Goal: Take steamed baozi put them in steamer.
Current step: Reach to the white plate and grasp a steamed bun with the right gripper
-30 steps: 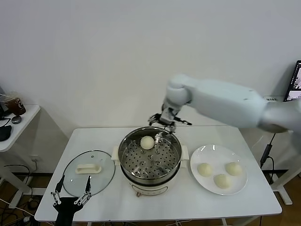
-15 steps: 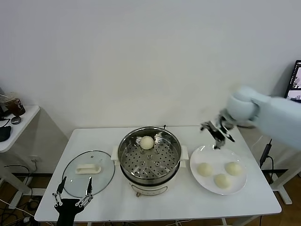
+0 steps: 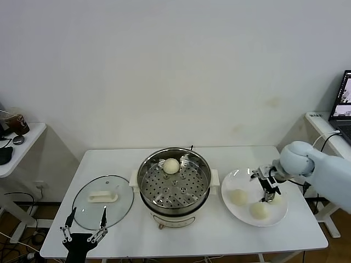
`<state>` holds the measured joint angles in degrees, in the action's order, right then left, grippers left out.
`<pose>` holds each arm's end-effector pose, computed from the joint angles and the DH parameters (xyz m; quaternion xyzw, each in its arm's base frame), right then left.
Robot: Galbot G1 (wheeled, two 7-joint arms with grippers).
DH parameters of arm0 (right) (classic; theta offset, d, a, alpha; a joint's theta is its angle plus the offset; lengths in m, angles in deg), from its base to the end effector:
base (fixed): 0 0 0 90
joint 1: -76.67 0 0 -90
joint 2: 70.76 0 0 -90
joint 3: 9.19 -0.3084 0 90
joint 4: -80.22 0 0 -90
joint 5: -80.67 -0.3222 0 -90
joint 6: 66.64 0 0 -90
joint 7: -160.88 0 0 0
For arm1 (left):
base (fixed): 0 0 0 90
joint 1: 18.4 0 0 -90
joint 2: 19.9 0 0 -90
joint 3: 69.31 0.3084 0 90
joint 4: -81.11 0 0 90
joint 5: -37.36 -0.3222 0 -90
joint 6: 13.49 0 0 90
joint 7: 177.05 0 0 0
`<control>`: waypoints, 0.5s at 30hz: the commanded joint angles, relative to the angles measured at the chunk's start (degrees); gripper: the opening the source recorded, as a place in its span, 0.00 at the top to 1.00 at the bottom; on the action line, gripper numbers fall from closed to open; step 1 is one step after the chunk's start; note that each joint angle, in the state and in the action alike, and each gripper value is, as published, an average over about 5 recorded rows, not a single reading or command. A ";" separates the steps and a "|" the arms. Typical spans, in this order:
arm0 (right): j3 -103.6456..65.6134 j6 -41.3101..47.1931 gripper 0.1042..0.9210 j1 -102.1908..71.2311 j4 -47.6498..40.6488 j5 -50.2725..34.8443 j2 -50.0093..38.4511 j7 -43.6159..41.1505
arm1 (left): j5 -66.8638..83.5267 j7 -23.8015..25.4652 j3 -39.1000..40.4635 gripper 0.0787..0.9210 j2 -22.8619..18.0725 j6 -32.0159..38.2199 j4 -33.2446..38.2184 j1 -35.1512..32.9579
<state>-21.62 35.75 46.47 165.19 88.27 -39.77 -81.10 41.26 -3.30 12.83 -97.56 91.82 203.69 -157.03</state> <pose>0.4168 -0.1272 -0.1626 0.5150 -0.5114 0.5785 0.3721 0.0848 0.0651 -0.2837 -0.0286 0.9956 0.0894 0.0058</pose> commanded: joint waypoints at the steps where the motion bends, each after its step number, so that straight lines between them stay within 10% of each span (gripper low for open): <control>1: -5.23 -0.98 0.12 -7.04 -5.47 3.37 4.13 0.57 | -0.05 0.00 -0.14 0.12 -0.05 0.16 -0.15 -0.16; 15: -4.67 -1.06 0.12 -6.88 -10.51 4.49 12.38 0.98 | 0.00 -0.10 -0.92 0.12 -0.23 0.47 -0.27 -0.33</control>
<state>-25.30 34.80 40.93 156.82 92.07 -30.38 -80.04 41.26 -3.41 11.91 -97.80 92.30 203.39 -157.33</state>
